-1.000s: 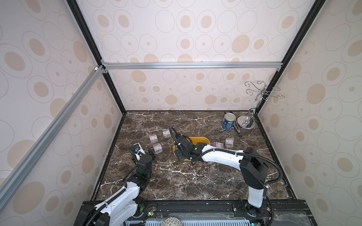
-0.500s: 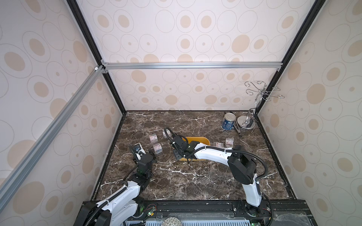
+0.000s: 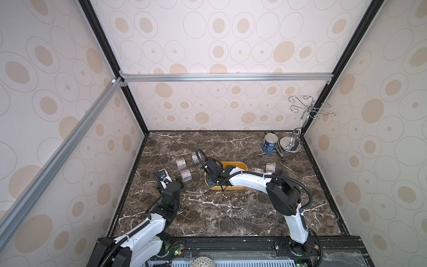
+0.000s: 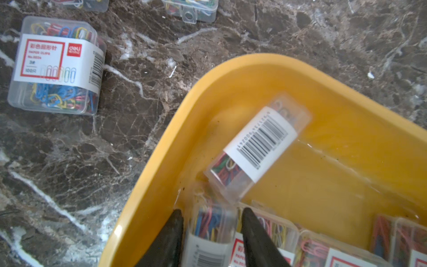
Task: Take the paper clips out of the storage box
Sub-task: Pick up the boxed paper clips from the storage box.
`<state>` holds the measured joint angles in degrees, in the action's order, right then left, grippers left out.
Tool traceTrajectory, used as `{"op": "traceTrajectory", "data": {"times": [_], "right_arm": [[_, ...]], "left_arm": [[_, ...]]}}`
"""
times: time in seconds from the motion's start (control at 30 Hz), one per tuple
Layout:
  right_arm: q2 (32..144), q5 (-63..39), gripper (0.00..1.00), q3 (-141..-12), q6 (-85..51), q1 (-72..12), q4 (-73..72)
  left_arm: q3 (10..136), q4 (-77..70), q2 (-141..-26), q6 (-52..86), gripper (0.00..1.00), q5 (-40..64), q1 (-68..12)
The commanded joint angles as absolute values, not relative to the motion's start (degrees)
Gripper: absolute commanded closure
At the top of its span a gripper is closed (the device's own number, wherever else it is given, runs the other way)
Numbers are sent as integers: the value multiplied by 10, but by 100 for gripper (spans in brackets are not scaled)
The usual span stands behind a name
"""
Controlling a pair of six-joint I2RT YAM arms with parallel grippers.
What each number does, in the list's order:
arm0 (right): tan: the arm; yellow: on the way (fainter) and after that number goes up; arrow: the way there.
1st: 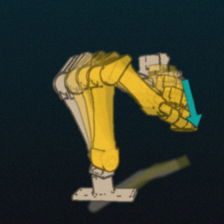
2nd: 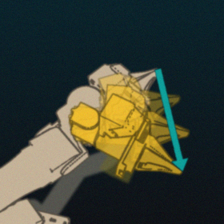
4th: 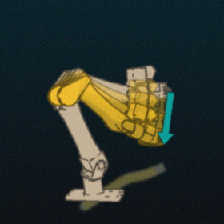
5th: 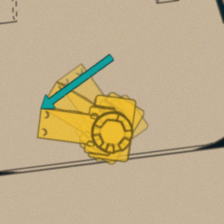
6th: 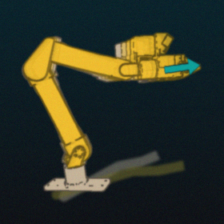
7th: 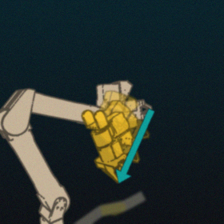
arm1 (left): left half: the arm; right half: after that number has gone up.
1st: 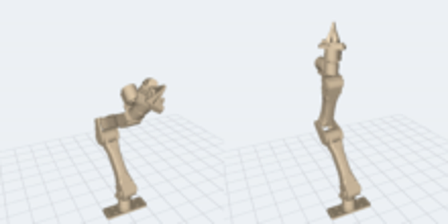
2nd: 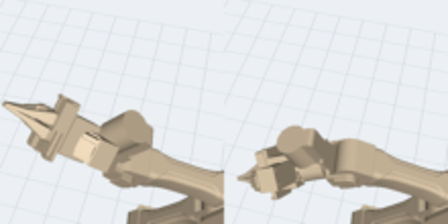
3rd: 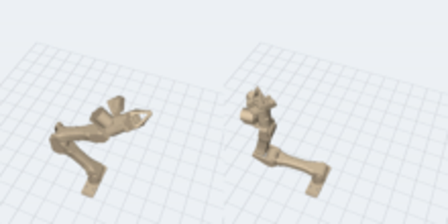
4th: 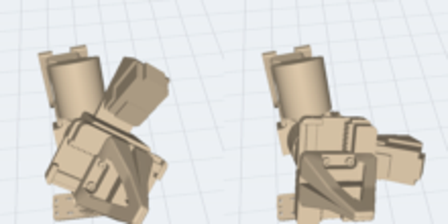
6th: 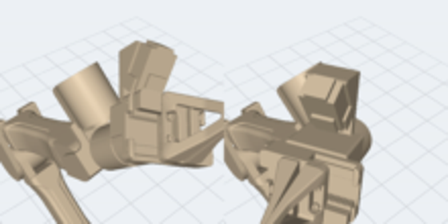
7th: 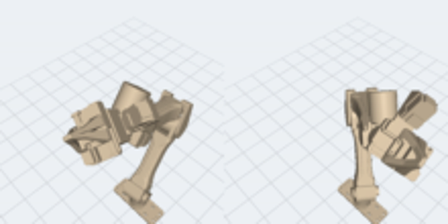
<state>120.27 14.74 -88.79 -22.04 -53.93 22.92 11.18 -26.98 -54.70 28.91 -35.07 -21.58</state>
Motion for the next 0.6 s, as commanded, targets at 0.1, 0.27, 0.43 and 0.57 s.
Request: {"op": "traceTrajectory", "data": {"times": [0.1,0.27,0.43,0.57], "right_arm": [[1225,140,62,-892,-233,-534,251],[1220,139,63,-889,-237,-532,252],[1208,136,68,-884,-243,-532,252],[1182,140,69,-877,-241,-532,249]], "left_arm": [[131,-278,-549,299,28,-360,-212],[131,-278,-550,299,28,-359,-213],[131,-276,-549,299,28,-359,-212],[132,-276,-550,299,28,-360,-212]]}}
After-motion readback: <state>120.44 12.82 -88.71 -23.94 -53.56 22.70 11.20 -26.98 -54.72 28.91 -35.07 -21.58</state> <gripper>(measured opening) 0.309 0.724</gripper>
